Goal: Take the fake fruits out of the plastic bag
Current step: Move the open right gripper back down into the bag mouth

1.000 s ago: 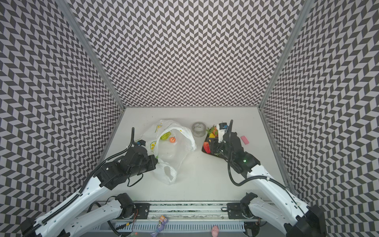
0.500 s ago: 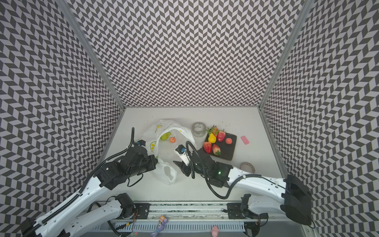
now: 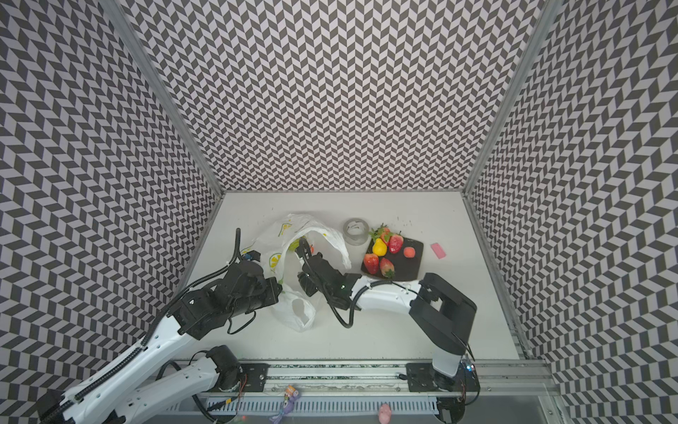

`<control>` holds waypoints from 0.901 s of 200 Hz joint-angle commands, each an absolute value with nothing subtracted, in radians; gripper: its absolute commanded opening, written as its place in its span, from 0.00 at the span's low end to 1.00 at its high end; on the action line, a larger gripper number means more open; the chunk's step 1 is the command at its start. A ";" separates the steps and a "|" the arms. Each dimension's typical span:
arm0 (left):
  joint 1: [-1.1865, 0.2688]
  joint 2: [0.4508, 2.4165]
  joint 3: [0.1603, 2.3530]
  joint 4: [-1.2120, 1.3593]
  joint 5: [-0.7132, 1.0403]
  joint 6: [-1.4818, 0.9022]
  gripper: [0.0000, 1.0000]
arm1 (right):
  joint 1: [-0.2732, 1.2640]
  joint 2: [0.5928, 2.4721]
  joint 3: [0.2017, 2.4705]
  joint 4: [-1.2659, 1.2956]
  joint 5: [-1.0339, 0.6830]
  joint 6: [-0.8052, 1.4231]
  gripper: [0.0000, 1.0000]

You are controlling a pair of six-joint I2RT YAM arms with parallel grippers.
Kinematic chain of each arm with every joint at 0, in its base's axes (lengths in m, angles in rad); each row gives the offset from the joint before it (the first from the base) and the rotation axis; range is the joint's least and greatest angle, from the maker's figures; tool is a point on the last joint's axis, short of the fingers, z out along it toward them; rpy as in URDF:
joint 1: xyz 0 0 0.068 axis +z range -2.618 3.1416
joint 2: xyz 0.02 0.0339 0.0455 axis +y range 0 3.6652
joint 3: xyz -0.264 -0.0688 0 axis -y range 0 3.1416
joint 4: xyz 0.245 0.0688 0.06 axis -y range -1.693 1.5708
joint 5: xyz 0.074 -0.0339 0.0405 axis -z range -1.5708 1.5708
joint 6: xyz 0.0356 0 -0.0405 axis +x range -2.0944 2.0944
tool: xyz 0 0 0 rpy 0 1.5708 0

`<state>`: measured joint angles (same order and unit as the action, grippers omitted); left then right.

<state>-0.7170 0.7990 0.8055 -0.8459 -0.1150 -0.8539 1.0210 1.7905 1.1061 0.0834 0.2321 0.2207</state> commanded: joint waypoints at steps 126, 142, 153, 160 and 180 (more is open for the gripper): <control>-0.710 0.816 0.835 -0.829 -0.059 -0.806 0.00 | 0.875 2.058 1.316 0.124 0.167 0.910 0.59; -0.709 0.815 0.828 -0.815 -0.039 -0.797 0.00 | 0.868 2.074 1.330 0.116 0.175 0.950 0.61; -0.710 0.816 0.825 -0.811 -0.027 -0.789 0.00 | 0.862 2.087 1.345 0.107 0.178 0.973 0.63; -0.710 0.816 0.822 -0.810 -0.022 -0.786 0.00 | 0.859 2.093 1.356 0.103 0.182 0.984 0.63; -0.710 0.820 0.819 -0.806 -0.002 -0.774 0.00 | 0.853 2.114 1.385 0.101 0.192 1.011 0.65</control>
<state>-0.7162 0.8200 0.8101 -0.8280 -0.0319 -0.8005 0.8635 2.0819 1.3392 0.0799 0.1692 0.9249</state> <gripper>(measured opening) 0.047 0.641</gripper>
